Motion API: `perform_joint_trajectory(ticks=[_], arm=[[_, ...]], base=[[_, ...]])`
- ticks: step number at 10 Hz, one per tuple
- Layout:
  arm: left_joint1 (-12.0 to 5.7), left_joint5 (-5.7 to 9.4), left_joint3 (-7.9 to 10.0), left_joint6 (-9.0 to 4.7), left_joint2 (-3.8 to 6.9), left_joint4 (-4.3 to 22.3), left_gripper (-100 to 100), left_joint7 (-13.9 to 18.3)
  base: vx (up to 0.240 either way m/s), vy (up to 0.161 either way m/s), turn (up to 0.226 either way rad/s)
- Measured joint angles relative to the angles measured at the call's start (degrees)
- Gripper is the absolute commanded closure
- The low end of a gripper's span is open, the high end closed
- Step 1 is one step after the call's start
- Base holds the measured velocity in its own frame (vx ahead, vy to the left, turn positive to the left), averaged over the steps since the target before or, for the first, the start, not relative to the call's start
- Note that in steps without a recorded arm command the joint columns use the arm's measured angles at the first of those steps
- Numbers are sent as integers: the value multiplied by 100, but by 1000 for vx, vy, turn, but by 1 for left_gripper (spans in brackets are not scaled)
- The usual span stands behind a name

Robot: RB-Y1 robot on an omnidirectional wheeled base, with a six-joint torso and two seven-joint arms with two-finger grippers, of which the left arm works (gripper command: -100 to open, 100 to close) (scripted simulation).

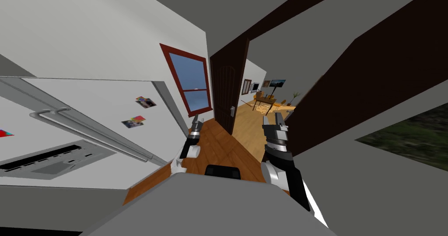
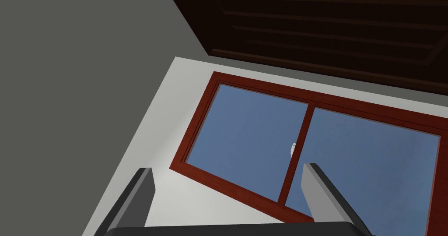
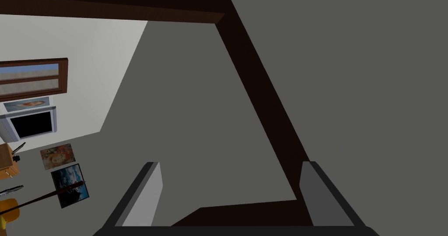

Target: Push the door open

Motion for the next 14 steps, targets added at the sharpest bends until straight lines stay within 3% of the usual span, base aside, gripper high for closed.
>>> perform_joint_trajectory(ticks=[4,8,10,14], arm=[[-355,-54,-102,-57,18,615,-100,17],[-807,-101,-215,-18,84,1265,-100,73],[-936,-123,-271,-1,98,1490,-100,99],[-1323,-189,-405,-38,78,2170,-100,118]], base=[[65,33,-72],[91,64,-107],[56,32,-53],[75,47,-91]])
